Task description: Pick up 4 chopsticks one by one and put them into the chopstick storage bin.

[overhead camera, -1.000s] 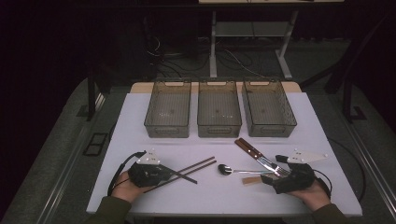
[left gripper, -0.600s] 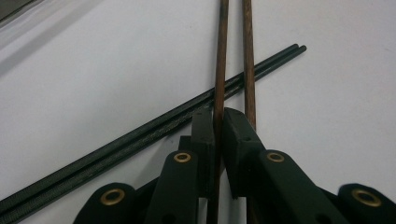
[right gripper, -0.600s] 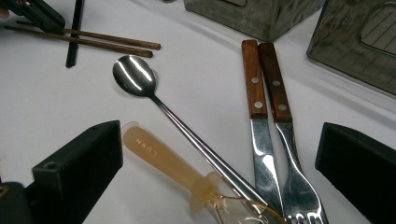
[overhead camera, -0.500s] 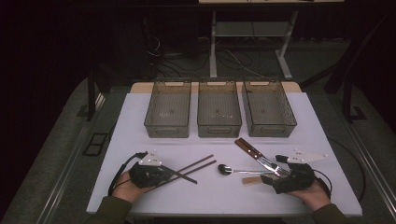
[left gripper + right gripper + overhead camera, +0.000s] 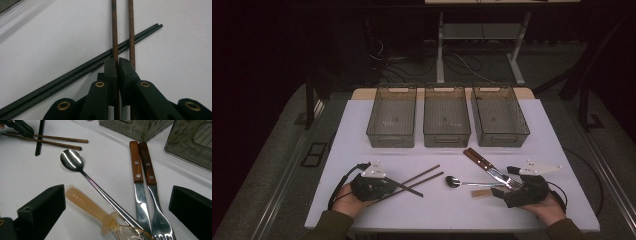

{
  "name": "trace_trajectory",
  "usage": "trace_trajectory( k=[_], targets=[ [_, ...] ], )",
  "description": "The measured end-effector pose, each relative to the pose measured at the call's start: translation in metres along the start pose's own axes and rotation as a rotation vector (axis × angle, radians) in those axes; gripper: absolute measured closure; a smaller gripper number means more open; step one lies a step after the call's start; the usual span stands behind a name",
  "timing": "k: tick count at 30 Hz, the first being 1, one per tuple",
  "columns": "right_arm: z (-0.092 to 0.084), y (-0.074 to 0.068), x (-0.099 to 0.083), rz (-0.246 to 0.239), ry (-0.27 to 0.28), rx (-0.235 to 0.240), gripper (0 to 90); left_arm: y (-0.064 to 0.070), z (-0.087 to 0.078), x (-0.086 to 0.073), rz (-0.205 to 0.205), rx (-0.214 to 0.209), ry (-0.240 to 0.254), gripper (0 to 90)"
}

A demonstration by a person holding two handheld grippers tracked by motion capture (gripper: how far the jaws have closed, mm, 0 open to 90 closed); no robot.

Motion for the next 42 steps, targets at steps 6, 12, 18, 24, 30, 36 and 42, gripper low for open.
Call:
trace_trajectory(
  k=[6, 12, 18, 24, 30, 36, 42],
  targets=[
    [0.002, -0.001, 0.000, -0.005, 0.004, 0.002, 0.5, 0.000, -0.002, 0.001, -0.008, -0.006, 0.019, 85.5],
    [0.007, -0.003, 0.001, -0.004, 0.004, 0.009, 0.5, 0.000, -0.004, 0.003, -0.011, -0.004, 0.033, 85.5],
    [0.006, -0.002, 0.001, 0.001, 0.010, 0.009, 0.5, 0.001, -0.008, 0.005, -0.020, -0.010, 0.055, 85.5],
    [0.005, -0.001, 0.001, 0.005, 0.010, 0.010, 0.5, 0.003, -0.014, 0.010, -0.035, -0.018, 0.087, 85.5],
    [0.005, -0.002, 0.001, 0.000, 0.011, 0.010, 0.5, 0.003, -0.019, 0.013, -0.044, -0.024, 0.108, 85.5],
    [0.004, -0.001, 0.001, -0.002, 0.012, 0.010, 0.5, 0.004, -0.022, 0.017, -0.052, -0.026, 0.127, 85.5],
    [0.004, -0.002, 0.001, 0.001, 0.013, 0.008, 0.5, 0.004, -0.025, 0.021, -0.063, -0.026, 0.141, 85.5]
  ],
)
Point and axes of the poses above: each handheld gripper's, and its own axes: z roughly forward along the jaws, x roughly out of its top, y roughly to its right, the point moved 6 cm from there along z, roughly forward along the jaws, and after that the axes turned 15 degrees about -z, right-handed, at the moved point
